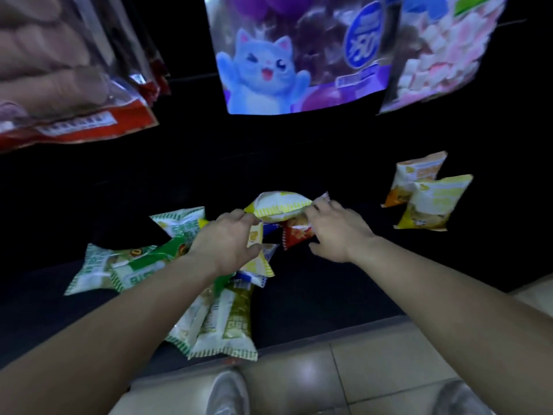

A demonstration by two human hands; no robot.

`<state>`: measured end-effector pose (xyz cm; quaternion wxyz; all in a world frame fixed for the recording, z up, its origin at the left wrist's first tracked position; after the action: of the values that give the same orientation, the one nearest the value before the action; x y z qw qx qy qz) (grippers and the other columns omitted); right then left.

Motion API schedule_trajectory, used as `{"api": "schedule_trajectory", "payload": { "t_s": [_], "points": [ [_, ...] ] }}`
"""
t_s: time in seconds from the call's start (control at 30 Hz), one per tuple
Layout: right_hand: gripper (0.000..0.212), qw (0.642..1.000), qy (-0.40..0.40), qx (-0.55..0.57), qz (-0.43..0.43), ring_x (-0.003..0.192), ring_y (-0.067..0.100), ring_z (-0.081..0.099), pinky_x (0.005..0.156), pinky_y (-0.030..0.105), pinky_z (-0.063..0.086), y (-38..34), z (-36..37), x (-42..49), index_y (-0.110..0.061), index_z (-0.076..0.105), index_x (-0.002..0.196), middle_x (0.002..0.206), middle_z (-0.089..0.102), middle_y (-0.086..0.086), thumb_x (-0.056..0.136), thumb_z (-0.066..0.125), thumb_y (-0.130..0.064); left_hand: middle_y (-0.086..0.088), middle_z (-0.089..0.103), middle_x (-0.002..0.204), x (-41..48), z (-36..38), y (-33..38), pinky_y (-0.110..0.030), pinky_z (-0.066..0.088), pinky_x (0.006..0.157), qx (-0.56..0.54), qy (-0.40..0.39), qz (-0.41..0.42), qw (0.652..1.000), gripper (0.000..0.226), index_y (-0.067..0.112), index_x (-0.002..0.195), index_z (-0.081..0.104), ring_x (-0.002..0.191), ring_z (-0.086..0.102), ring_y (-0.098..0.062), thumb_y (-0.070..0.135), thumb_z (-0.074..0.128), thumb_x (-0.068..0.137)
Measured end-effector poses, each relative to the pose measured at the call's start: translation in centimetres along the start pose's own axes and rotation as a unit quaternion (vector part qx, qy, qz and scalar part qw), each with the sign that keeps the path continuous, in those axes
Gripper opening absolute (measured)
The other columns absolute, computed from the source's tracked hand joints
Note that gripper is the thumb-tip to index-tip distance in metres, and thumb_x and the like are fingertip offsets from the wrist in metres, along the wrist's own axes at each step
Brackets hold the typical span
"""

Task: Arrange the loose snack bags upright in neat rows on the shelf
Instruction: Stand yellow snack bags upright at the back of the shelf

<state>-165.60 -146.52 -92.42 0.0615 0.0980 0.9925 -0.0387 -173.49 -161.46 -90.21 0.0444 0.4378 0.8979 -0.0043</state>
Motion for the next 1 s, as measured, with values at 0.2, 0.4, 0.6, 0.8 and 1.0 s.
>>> {"api": "schedule_trajectory", "payload": {
  "t_s": [0.2, 0.4, 0.6, 0.8, 1.0],
  "points": [
    [0.092, 0.999, 0.038, 0.022, 0.021, 0.126, 0.033, 0.035, 0.103, 0.049, 0.036, -0.7, 2.9, 6.4, -0.023, 0.02, 0.152, 0.15, 0.026, 0.005, 0.078, 0.073, -0.036, 0.001, 0.045, 0.136, -0.3, 0.9, -6.1, -0.041, 0.049, 0.088, -0.064, 0.034, -0.058, 0.996, 0.058, 0.026, 0.142, 0.04, 0.122, 0.048, -0.024, 0.048, 0.058, 0.092],
    [0.093, 0.994, 0.055, 0.075, 0.057, 0.124, 0.038, 0.043, 0.1, 0.05, 0.041, 0.6, 4.7, 9.5, -0.033, 0.013, 0.155, 0.153, 0.029, 0.006, 0.083, 0.072, -0.034, 0.0, 0.045, 0.135, -1.1, 1.2, -8.9, -0.04, 0.048, 0.086, -0.11, 0.04, -0.076, 0.99, 0.058, 0.024, 0.141, 0.041, 0.114, 0.053, -0.025, 0.046, 0.06, 0.092],
    [0.073, 0.99, 0.103, 0.059, 0.073, 0.105, 0.032, 0.058, 0.076, 0.038, 0.041, 1.2, 2.4, 10.1, -0.032, 0.032, 0.146, 0.127, 0.052, 0.007, 0.084, 0.066, -0.051, 0.003, 0.044, 0.136, -1.6, 1.4, -9.7, -0.039, 0.05, 0.085, -0.098, 0.029, -0.071, 0.992, 0.057, 0.027, 0.141, 0.038, 0.112, 0.053, -0.022, 0.049, 0.058, 0.092],
    [0.071, 0.985, 0.125, 0.069, 0.092, 0.101, 0.031, 0.062, 0.067, 0.036, 0.039, 2.7, -4.2, 5.7, -0.029, 0.034, 0.136, 0.117, 0.06, 0.006, 0.08, 0.064, -0.061, 0.0, 0.042, 0.138, -1.1, -1.1, -7.7, -0.037, 0.047, 0.087, -0.108, 0.059, -0.053, 0.991, 0.059, 0.024, 0.142, 0.038, 0.114, 0.053, -0.025, 0.045, 0.061, 0.091],
    [0.07, 0.981, 0.072, 0.138, 0.117, 0.105, 0.026, 0.061, 0.078, 0.035, 0.047, 4.5, -9.9, -4.1, -0.037, 0.051, 0.128, 0.109, 0.067, -0.002, 0.067, 0.077, -0.061, -0.003, 0.044, 0.138, -2.3, -5.5, -1.6, -0.041, 0.046, 0.095, -0.148, 0.081, -0.018, 0.985, 0.063, 0.022, 0.143, 0.04, 0.123, 0.048, -0.026, 0.044, 0.064, 0.09]
  ]
}}
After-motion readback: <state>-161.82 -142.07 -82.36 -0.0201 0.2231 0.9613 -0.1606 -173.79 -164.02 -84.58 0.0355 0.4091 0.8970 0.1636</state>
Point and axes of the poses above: each hand's wrist, its own x-axis towards the middle knuckle, its own z-axis out of the palm, y = z × x, the point moved 10 cm from there along x, towards the middle knuckle
